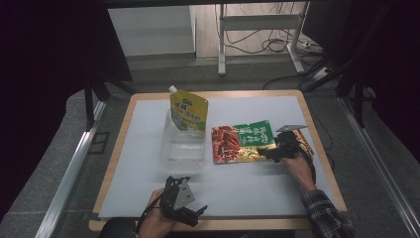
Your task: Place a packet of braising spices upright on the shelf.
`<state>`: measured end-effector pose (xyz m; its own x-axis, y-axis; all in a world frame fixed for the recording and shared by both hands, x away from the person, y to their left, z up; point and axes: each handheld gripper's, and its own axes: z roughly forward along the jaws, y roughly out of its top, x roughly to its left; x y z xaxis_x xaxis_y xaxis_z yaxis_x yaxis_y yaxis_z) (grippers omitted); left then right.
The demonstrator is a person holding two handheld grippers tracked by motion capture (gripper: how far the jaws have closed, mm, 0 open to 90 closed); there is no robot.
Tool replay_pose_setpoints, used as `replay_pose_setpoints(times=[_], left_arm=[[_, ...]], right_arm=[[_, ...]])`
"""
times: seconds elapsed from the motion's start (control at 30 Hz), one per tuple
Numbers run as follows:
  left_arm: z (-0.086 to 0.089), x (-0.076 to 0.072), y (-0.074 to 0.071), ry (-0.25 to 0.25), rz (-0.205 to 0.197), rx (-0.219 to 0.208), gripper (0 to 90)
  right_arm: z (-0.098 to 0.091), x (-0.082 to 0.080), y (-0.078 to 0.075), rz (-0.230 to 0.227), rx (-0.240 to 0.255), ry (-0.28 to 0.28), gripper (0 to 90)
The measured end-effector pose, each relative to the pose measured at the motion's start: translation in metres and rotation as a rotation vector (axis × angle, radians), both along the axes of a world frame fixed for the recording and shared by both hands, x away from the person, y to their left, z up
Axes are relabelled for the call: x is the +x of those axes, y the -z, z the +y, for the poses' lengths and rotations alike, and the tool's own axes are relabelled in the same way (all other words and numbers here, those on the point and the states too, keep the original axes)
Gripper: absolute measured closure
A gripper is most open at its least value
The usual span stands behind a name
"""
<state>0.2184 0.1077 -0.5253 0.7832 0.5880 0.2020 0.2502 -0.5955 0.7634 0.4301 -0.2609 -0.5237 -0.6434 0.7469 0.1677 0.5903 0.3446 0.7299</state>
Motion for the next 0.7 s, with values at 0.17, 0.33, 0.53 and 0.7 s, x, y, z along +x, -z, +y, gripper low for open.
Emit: replay_pose_setpoints(times=[0.17, 0.33, 0.53, 0.7], left_arm=[[0.0, 0.0, 0.0, 0.0, 0.001, 0.001, 0.0], [0.0, 0.0, 0.0, 0.002, 0.003, 0.004, 0.0], [-0.001, 0.0, 0.0, 0.005, 0.002, 0.005, 0.0], [-0.001, 0.0, 0.0, 0.006, 0.002, 0.006, 0.0]], right_arm=[[0.001, -0.001, -0.003, -0.009, 0.014, 0.001, 0.0], [0.001, -0.005, -0.009, -0.016, 0.093, 0.002, 0.0], [0.008, -0.011, -0.007, 0.048, 0.133, -0.039, 0.5], [0.019, -0.012, -0.004, 0.049, 0.035, -0.067, 1.6]])
